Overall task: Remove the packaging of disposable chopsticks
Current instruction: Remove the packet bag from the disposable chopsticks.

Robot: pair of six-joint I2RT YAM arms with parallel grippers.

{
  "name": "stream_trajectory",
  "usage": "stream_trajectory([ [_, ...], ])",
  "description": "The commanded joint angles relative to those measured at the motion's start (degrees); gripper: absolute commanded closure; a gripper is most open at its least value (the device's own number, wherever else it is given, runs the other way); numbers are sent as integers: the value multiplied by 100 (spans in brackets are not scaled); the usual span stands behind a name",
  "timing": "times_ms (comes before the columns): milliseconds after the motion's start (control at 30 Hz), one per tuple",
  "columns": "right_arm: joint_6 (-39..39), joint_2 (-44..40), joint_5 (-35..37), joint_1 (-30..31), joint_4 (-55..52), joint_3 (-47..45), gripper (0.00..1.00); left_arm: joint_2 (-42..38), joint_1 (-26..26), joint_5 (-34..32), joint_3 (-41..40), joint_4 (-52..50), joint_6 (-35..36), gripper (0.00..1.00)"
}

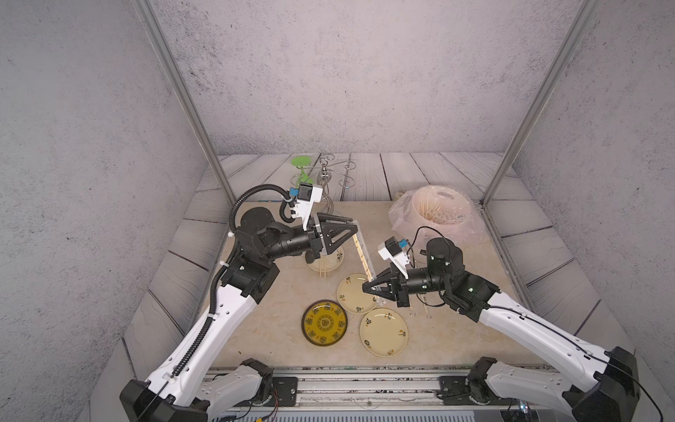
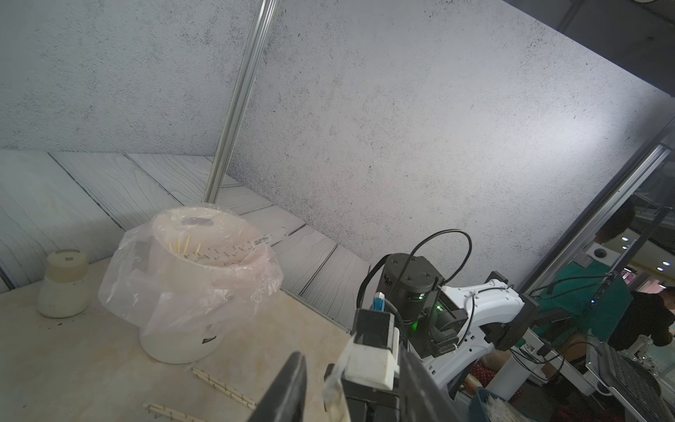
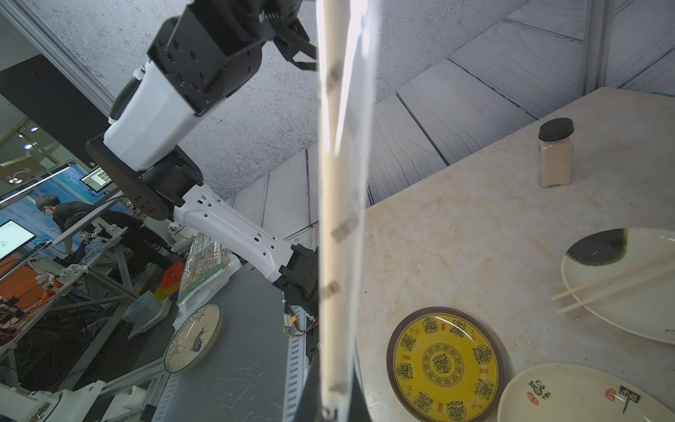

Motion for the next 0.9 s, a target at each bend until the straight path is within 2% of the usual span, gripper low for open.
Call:
stream_trajectory([
  [0,-108,-91,-270,50,-76,12,100,-14,-20,18,125,93,71,64],
  [100,-147,-63,-321,65,-148,14,100,-54,-24,18,142,82,143,81],
  [133,-167,-64,-379,76,-157,6,100,-52,-22,22,149,58,169,84],
  [300,-204,-112,-387,96,-244,-65,100,-22,-23,109,194,-59,206,83],
  [467,-278,-135,-355,96,-356,-58,100,-9,-24,163,164,-33,178,100],
  [667,-261,-121,-350,105,-439,-48,100,-60,-16,49,229,-466,528,100],
  [867,182,-154,-584,277,-468,154,100,-174,-24,-955,128,-1311,1554,100],
])
